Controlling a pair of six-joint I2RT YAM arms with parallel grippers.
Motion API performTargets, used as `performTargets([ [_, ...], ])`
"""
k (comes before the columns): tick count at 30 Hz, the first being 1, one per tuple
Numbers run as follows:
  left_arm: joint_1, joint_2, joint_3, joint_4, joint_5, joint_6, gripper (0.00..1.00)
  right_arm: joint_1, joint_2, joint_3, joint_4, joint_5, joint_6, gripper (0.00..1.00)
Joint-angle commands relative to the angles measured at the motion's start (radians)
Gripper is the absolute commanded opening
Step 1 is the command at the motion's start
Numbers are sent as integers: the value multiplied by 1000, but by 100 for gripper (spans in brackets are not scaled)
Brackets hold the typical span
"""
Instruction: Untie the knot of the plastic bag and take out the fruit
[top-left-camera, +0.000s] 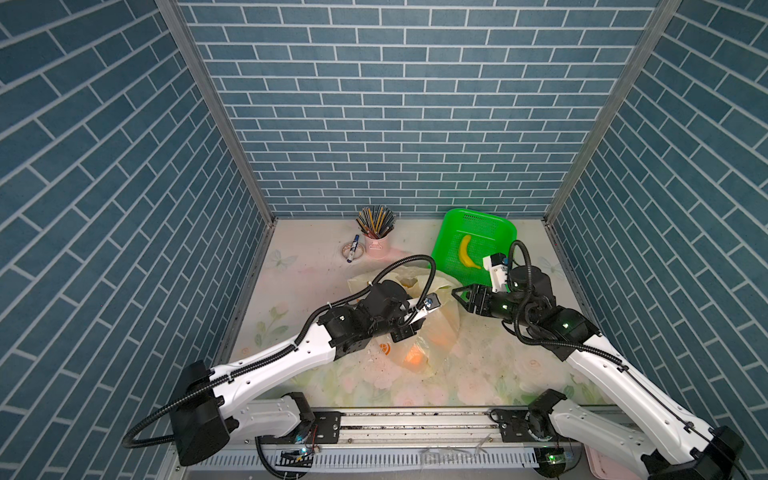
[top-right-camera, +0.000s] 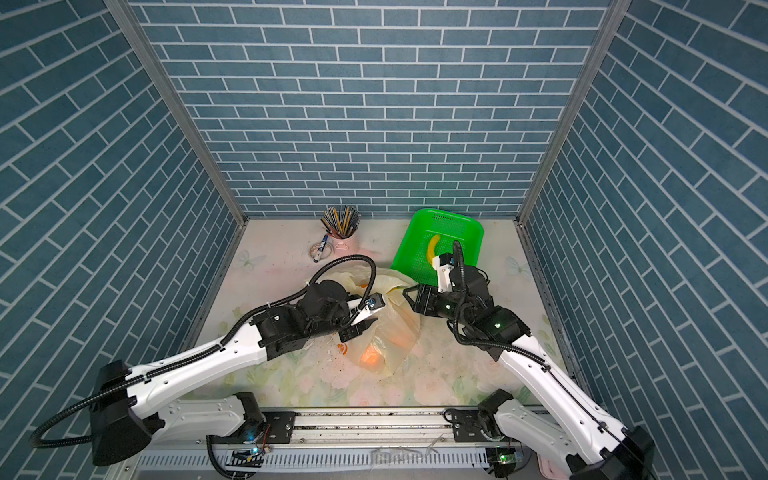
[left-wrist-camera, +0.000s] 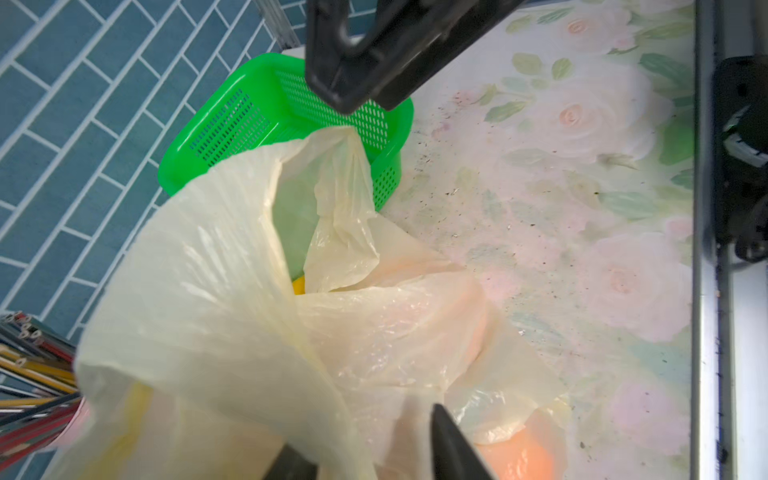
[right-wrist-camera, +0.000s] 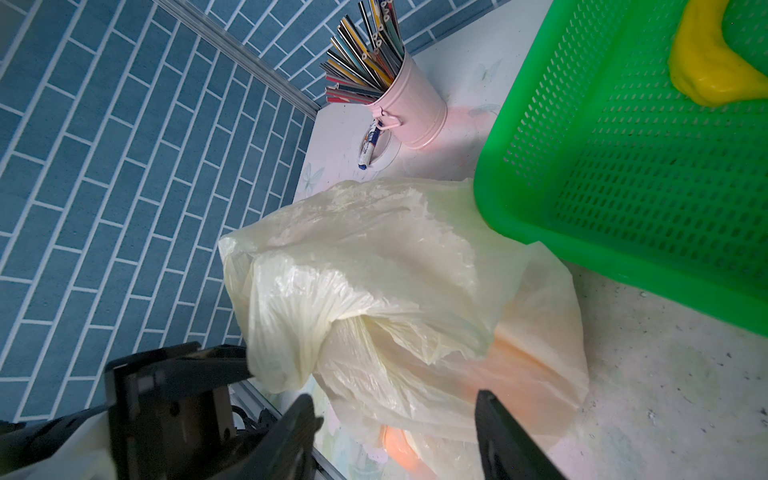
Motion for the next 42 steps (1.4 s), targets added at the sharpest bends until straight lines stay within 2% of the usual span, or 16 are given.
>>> performTargets([
  [1,-11,-15,52,20,-71,-51,14,16,-29,27,3,-2,4,62],
  [2,-10,-18,67,29,-85,-92,4,29,-33,27,17,-2,-7,62],
  [3,-8,-18,94,37,-110,-142,0,51,-37,27,37,2,-18,62],
  [6,8,1,198,22,-110,-252,0,146,-33,20,130,23,-57,61],
  [9,38,40,301,5,-79,-309,0,218,-11,7,218,53,-95,62],
  [15,128,163,512,-79,-58,-437,0,269,106,32,331,95,-134,78],
  [20,189,216,572,-65,48,-546,0,281,215,28,472,165,-174,90],
  [22,193,225,583,-58,71,-568,0,281,265,49,491,159,-198,91],
  [26,200,247,615,-64,90,-580,0,282,382,119,494,41,-209,90],
  [27,205,254,624,-69,84,-583,0,282,400,120,512,1,-201,87],
  [29,223,272,638,-72,81,-594,0,281,423,114,561,-76,-181,68],
  [31,247,299,662,-77,89,-610,0,285,431,100,596,-141,-158,45],
  [34,272,366,746,-132,65,-605,0,303,405,73,586,-154,-152,21],
  [39,315,485,931,-221,20,-599,0,356,334,21,492,-159,-170,5],
  [42,338,530,1011,-220,5,-586,0,396,302,-9,393,-128,-176,1],
])
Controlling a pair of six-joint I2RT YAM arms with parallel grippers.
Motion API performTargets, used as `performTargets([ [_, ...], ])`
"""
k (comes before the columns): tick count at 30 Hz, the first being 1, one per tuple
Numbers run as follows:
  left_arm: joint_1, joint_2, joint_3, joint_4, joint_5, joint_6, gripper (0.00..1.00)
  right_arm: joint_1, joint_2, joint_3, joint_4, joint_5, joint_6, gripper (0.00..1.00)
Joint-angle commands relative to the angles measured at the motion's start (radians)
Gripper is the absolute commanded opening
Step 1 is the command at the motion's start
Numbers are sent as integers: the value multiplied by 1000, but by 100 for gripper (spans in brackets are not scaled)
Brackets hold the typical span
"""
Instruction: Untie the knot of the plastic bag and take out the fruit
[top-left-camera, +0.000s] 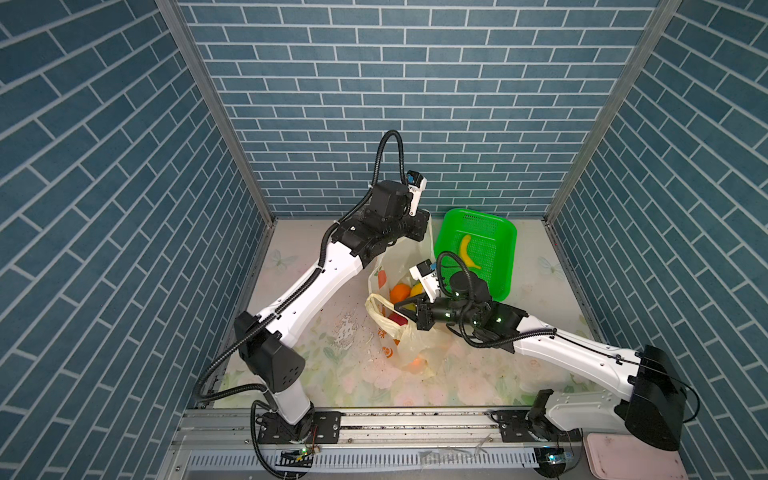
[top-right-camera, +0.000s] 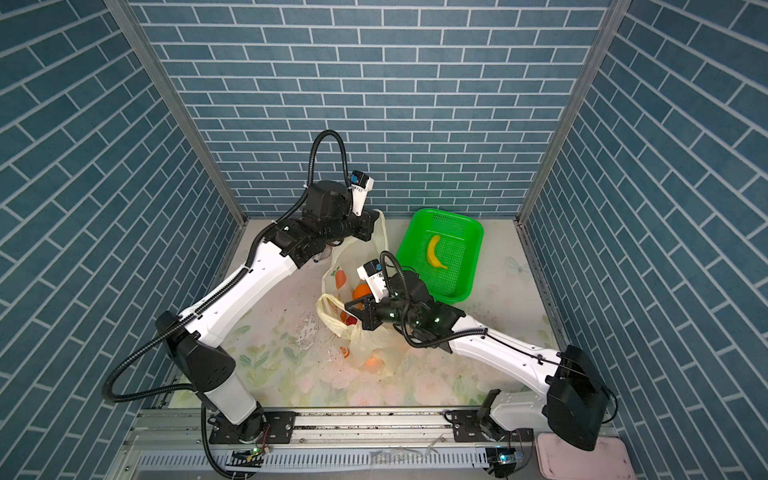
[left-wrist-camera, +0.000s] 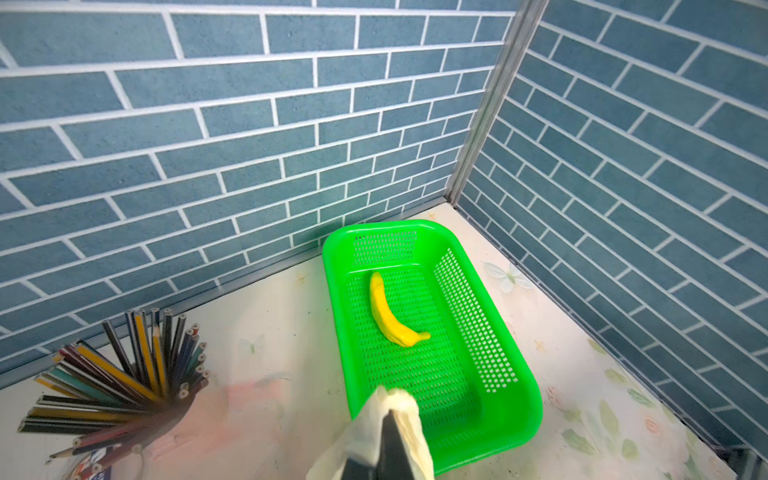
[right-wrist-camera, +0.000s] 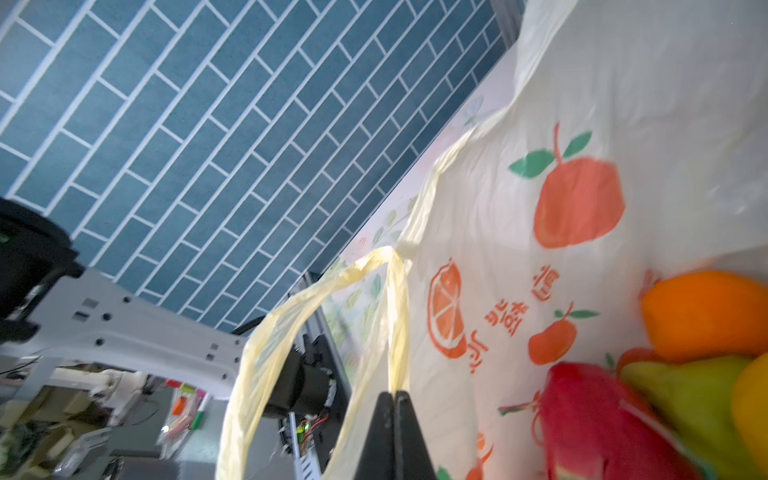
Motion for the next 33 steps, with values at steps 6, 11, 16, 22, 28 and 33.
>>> performTargets([
  [6,59,106,229,-51,-11,13,0,112,-75,-180,-166,83,43,0],
  [11,58,107,182,-7,50,-3,0,149,-41,-287,-127,138,65,2],
  [16,48,3,-50,118,73,-29,34,156,-17,-268,-189,214,63,9],
  [22,46,-192,-307,231,15,-81,60,157,-90,-182,-291,315,42,37],
  [28,39,-396,-493,297,-28,-117,67,157,-184,-106,-307,393,25,56],
  [33,32,-525,-579,264,-68,-130,69,157,-208,-23,-277,426,-22,67],
])
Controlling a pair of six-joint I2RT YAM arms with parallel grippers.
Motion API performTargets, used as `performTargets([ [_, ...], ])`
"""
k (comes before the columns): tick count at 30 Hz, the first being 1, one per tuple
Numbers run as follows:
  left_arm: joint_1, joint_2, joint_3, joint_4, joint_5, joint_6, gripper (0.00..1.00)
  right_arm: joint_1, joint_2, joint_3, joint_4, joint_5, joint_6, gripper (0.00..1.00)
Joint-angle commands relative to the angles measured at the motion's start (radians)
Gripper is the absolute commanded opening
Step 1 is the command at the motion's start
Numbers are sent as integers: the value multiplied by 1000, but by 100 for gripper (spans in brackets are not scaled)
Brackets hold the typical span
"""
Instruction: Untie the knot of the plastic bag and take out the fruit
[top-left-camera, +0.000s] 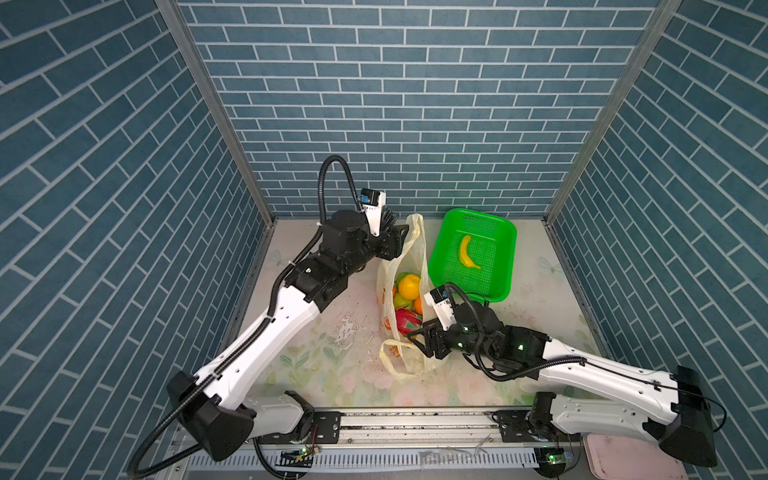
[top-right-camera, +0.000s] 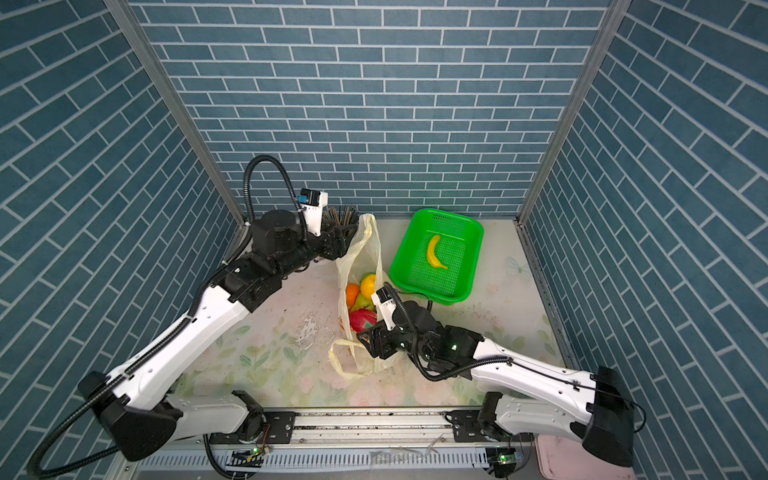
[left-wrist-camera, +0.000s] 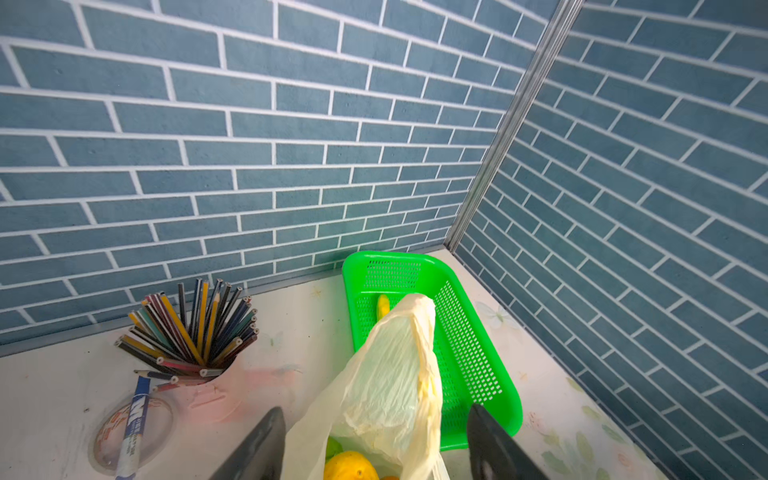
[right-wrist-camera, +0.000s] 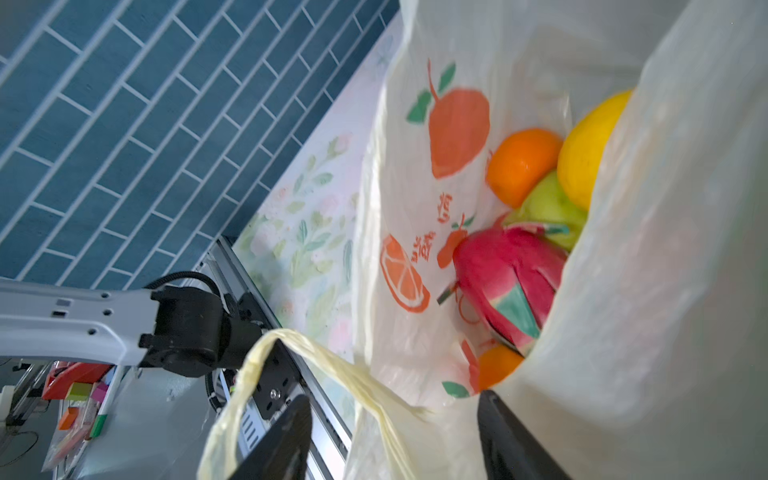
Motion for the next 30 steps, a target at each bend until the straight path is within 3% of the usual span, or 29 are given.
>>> performTargets([
  [1,-7,-69,-59,-14,-60,-40,69,3,-6,63,6,72,-45,67],
  [4,-14,-118,-134,-81,-107,-91,69,3,28,120,31,139,-43,66],
  [7,-18,-151,-221,-113,-86,-135,69,0,94,173,56,196,-36,65],
  [10,-19,-180,-308,-93,19,-161,70,-25,174,209,49,210,1,63],
  [13,-22,-187,-364,-79,125,-163,70,-64,235,210,41,154,36,61],
  [18,-22,-162,-429,-64,126,-152,70,-97,311,188,31,93,50,60],
  [22,-22,-106,-466,-54,104,-135,70,-104,341,162,-34,110,80,59],
  [25,-22,-96,-505,-42,107,-139,70,-90,336,84,-55,101,71,52],
  [30,-31,-113,-593,-58,66,-188,63,-18,292,-26,-128,147,123,53],
])
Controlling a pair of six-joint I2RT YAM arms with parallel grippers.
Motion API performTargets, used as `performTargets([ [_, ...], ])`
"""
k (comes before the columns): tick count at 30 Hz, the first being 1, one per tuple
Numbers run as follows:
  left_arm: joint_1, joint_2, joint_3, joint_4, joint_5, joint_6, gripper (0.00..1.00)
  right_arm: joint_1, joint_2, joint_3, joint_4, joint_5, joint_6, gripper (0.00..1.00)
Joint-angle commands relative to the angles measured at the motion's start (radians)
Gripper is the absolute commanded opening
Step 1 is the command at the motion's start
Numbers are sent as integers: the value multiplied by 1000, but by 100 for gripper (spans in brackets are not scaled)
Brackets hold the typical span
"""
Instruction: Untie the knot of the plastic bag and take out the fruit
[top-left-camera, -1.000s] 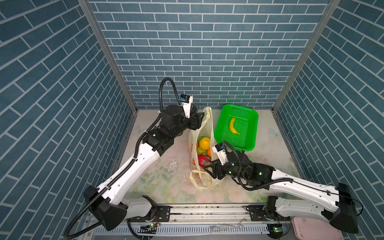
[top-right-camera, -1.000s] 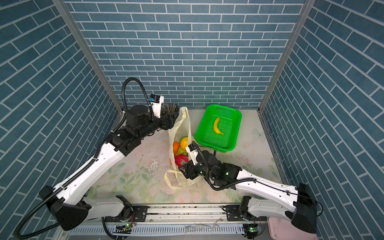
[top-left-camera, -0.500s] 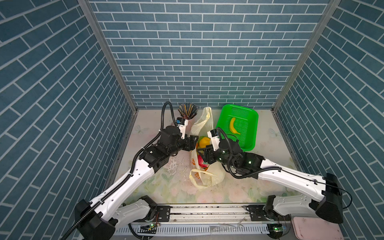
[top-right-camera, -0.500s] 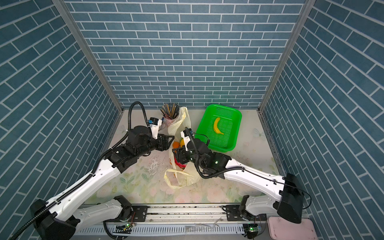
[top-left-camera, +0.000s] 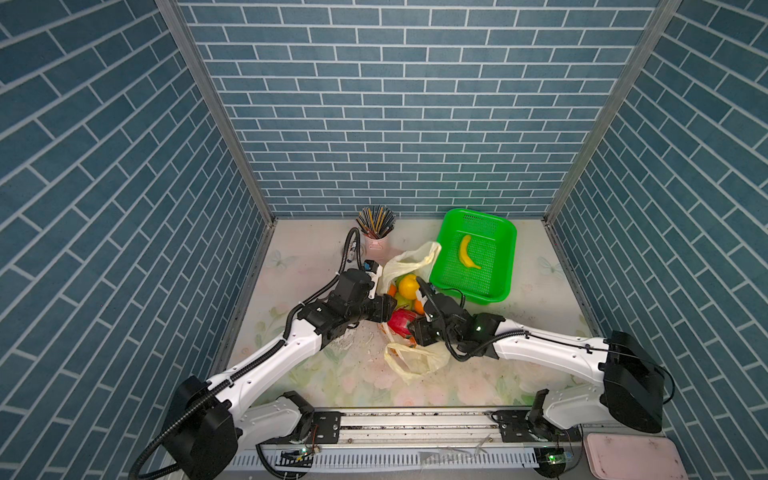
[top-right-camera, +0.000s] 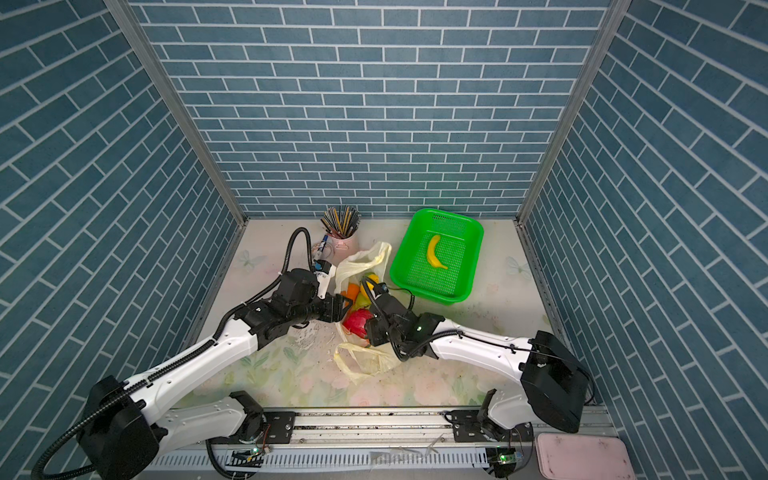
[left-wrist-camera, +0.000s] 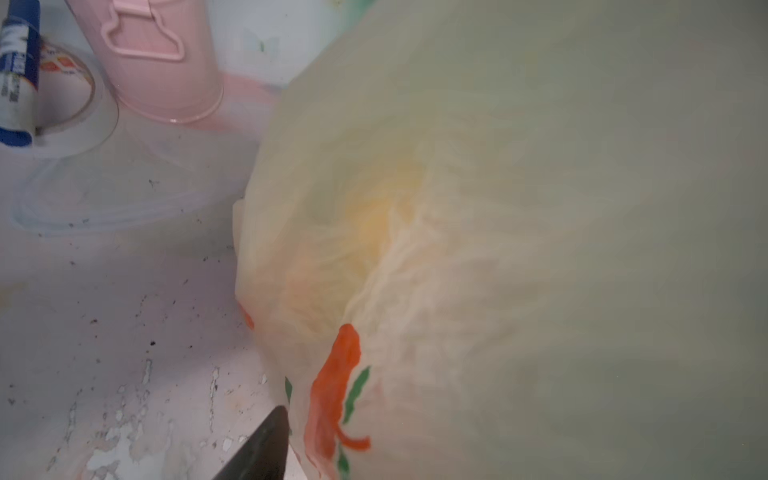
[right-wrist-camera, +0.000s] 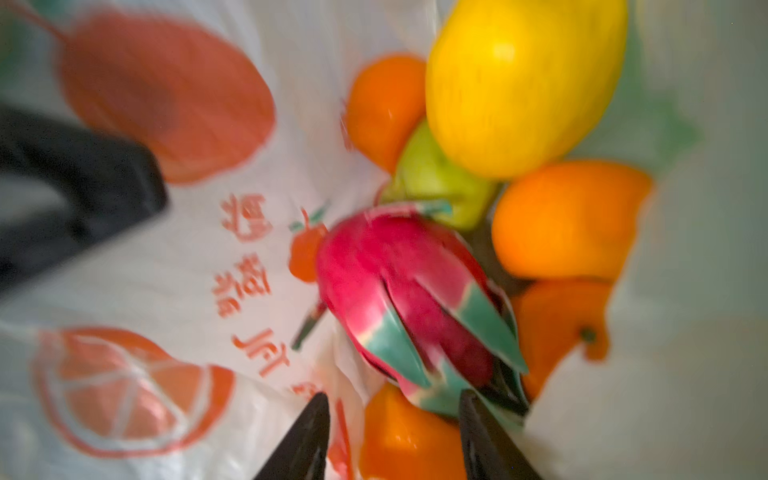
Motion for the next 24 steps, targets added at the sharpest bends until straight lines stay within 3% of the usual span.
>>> performTargets([
  [1,-21,-9,-50,-20,-55,-48,60,36,-60,-53,-91,28,75,54],
  [6,-57,-21,-123,-14,-85,-115,47,37,-139,-67,-91,55,80,55],
  [10,-68,-58,-143,13,-89,-143,45,37,-143,-16,-82,110,71,57],
  [19,-70,-99,-104,-31,-181,-133,54,23,-7,164,-19,216,94,65],
  [24,-69,-143,-98,-34,-181,-139,58,-7,77,222,-8,183,168,65],
])
